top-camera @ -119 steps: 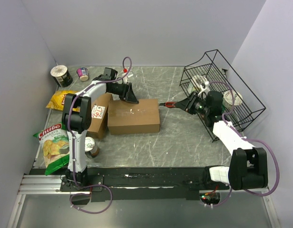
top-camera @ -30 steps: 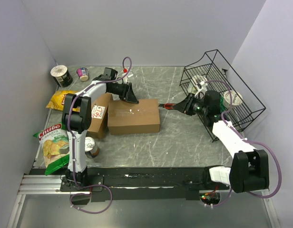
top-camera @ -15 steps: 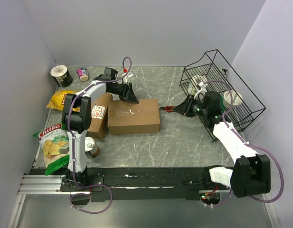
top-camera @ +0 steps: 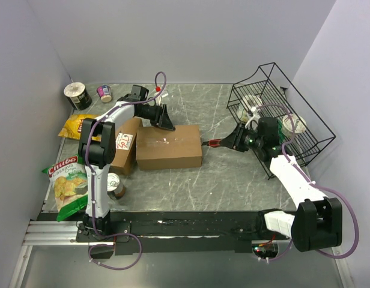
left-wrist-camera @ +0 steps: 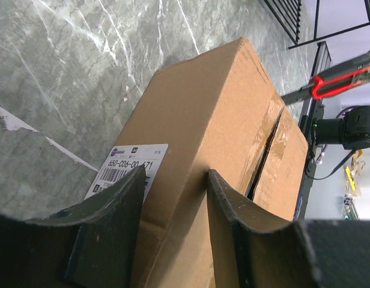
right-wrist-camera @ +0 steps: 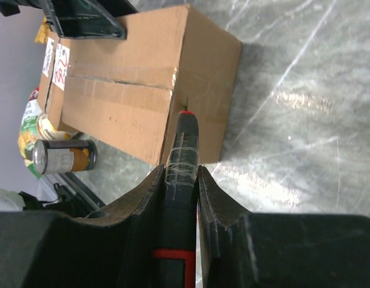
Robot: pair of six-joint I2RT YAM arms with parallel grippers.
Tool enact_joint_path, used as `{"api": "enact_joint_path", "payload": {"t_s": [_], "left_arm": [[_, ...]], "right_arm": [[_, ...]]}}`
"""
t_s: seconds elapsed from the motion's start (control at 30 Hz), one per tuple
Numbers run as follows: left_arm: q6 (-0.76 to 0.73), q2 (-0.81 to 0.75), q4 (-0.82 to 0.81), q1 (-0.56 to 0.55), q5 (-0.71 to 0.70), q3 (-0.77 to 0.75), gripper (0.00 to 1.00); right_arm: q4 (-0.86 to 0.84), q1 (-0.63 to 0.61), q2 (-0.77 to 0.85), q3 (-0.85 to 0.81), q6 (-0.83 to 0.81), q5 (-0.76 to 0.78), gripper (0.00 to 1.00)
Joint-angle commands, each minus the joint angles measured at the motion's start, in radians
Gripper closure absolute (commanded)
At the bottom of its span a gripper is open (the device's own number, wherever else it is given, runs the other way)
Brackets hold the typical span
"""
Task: Unpack the express box
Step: Cut the express box at the center of the board.
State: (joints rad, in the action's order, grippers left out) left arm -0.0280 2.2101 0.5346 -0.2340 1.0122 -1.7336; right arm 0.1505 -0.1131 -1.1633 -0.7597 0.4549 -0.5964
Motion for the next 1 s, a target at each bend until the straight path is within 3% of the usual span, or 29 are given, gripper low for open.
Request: {"api": "enact_joint_path", "payload": {"t_s": [0.0,0.23,0.5,0.97], "left_arm": [[-0.029,0.068,0.015,0.018,-0.261,0.020,0.99],[-0.032,0.065,0.021,0.016,-0.258,0.023,0.99],[-0.033,0.063,0.021,0.016,-0.264,0.026,0.99],[-0.012,0.094,0.015,0.015,-0.359,-0.004,0.99]], "right_arm": [[-0.080,0.053,-0.002,-0.056,0.083,-0.008,1.00],[-0.209,0.046,-0.139,-0.119,0.180,-0.023,1.00],[-0.247,0.007,-0.177,-0.125,0.211,-0.048,1.00],[-0.029,-0.013,-0.096,-0.118,0.134,-0.072,1.00]]}}
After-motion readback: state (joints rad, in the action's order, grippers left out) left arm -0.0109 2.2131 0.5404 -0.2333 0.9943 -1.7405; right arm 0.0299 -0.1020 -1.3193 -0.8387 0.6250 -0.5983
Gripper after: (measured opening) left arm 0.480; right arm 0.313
